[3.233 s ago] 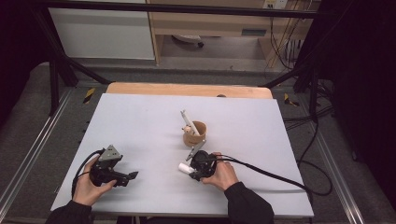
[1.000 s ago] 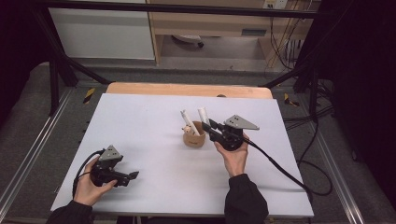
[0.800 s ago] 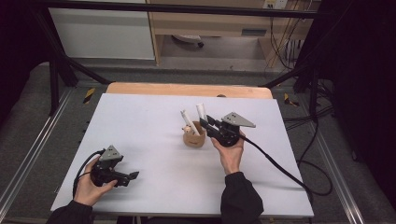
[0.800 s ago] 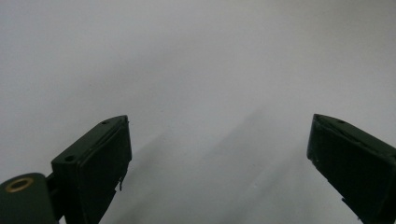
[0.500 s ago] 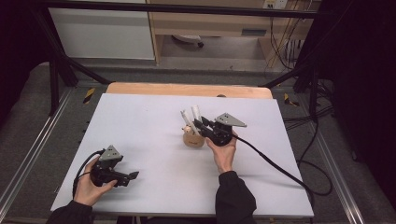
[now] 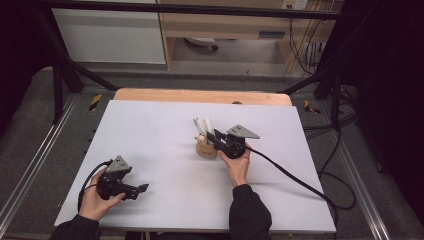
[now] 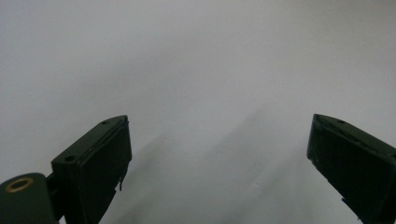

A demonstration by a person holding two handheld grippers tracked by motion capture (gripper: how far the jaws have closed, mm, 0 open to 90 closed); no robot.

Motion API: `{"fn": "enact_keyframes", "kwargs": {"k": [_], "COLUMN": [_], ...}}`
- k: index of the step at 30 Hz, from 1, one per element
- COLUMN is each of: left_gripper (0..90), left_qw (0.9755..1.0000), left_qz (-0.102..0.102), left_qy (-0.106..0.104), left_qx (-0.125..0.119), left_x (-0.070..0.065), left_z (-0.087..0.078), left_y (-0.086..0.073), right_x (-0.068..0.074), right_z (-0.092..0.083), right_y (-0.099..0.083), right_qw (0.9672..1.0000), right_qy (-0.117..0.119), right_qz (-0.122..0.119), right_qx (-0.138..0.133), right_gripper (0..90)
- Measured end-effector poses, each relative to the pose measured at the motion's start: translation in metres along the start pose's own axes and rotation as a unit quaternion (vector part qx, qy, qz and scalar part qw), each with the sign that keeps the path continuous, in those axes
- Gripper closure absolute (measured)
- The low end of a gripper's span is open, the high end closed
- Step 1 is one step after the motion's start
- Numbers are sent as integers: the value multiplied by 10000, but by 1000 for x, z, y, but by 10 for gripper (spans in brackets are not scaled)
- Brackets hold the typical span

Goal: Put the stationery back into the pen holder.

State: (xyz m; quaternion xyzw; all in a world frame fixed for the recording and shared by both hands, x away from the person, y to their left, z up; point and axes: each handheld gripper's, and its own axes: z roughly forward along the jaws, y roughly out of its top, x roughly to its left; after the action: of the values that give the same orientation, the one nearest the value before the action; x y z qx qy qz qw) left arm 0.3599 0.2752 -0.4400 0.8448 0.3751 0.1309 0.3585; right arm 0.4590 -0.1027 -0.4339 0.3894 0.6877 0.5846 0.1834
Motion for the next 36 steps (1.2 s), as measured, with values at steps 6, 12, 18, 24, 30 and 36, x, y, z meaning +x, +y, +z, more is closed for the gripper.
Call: {"fn": "enact_keyframes", "kwargs": {"k": [6, 12, 18, 24, 30, 36], "left_gripper": [65, 65, 65, 65, 65, 65], "left_qw": [10000, 10000, 10000, 10000, 10000, 10000], "left_qz": [-9, -9, -1, -6, -19, -21], "left_qy": [-3, -6, -5, -6, -5, 9], "left_qx": [-8, 3, 4, -6, -2, -3], "left_x": [0, 0, 0, 0, 0, 0], "left_z": [0, 0, 0, 0, 0, 1], "left_y": [0, 0, 0, 0, 0, 0], "right_x": [0, 1, 2, 4, 4, 4], "right_z": [2, -1, -6, -19, -35, -52], "right_y": [-4, -2, 3, 15, 28, 37], "right_qw": [9999, 9998, 9996, 9993, 9982, 9947], "right_qy": [42, 37, 32, 62, 49, 5], "right_qz": [-88, -175, -223, -294, -249, -285], "right_qx": [57, 129, 164, 220, 541, 991], "right_gripper": [708, 701, 638, 548, 379, 179]}}
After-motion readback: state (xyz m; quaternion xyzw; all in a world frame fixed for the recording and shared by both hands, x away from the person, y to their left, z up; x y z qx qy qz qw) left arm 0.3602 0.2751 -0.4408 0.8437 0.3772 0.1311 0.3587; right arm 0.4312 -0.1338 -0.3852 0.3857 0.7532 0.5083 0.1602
